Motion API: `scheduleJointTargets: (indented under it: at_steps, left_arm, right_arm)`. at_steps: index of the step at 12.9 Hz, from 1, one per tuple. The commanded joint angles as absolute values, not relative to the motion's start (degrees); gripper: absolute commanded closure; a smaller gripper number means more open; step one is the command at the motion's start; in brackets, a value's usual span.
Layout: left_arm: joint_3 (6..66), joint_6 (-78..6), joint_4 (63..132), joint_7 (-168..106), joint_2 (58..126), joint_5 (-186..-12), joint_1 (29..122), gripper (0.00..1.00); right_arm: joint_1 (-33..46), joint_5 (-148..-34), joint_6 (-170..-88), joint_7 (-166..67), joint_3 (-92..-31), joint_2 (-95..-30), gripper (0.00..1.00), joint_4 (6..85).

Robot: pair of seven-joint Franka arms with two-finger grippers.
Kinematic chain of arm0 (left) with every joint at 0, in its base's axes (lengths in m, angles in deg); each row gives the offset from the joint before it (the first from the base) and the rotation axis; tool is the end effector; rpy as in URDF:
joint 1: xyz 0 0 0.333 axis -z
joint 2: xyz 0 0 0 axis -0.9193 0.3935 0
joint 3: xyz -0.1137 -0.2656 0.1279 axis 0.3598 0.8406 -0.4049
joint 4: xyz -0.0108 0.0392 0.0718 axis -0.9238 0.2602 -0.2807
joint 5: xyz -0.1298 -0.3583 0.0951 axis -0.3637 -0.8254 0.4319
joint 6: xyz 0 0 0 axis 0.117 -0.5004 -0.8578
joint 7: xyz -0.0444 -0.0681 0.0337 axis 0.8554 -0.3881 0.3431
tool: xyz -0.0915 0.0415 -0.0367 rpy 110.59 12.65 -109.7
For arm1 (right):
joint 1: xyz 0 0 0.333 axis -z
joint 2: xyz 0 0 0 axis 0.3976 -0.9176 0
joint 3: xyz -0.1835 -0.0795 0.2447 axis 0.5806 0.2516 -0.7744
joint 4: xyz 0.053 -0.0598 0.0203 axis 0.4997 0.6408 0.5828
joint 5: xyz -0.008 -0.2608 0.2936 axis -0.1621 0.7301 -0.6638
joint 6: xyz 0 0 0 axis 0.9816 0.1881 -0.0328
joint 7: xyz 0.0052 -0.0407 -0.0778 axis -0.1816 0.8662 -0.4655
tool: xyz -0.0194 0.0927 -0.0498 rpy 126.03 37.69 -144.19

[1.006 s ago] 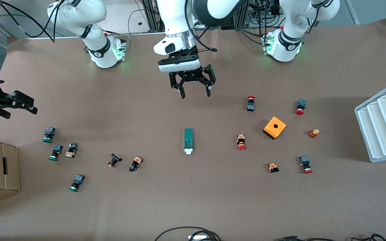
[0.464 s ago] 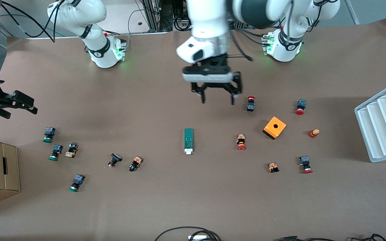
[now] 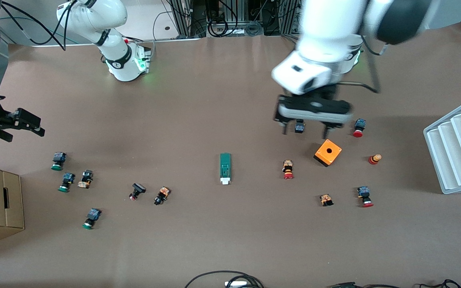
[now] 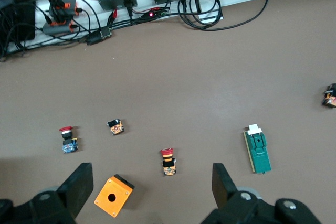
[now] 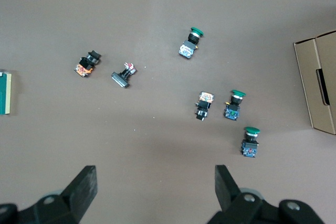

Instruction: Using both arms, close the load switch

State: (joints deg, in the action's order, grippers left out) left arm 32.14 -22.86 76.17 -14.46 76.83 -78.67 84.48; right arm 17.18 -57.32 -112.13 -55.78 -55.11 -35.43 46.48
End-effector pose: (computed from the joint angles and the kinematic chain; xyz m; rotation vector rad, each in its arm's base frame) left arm 0.5545 -0.3065 0.6433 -3.0852 0.2551 -0.4799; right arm 0.5422 -0.0519 0.5957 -3.0683 -0.1456 -0.0879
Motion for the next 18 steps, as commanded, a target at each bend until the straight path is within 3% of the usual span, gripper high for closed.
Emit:
scheduleJointTargets:
  at_steps: [1, 6, 12, 18]
  left_arm:
    - [27.66, -22.33, 76.52, -19.84, 75.08, -83.52, 83.35, 0.00]
    - [17.89, -16.45, 76.52, -23.36, 74.47, -88.45, 82.22, 0.00]
    - [17.70, -12.32, 76.52, -27.51, 74.29, -92.84, 70.45, 0.00]
    - [17.70, -10.03, 77.05, -27.77, 75.43, -92.23, 66.04, 0.00]
  right_arm:
    - [17.01, -55.90, -112.47, -56.32, -55.14, -34.59, 0.00, 47.15]
    - [17.01, -55.90, -112.47, -56.32, -55.14, -34.59, 0.00, 47.15]
    - [17.19, -55.90, -112.39, -56.49, -55.14, -34.42, 0.00, 47.50]
    - [17.10, -55.99, -112.91, -56.49, -55.31, -34.24, 0.00, 47.50]
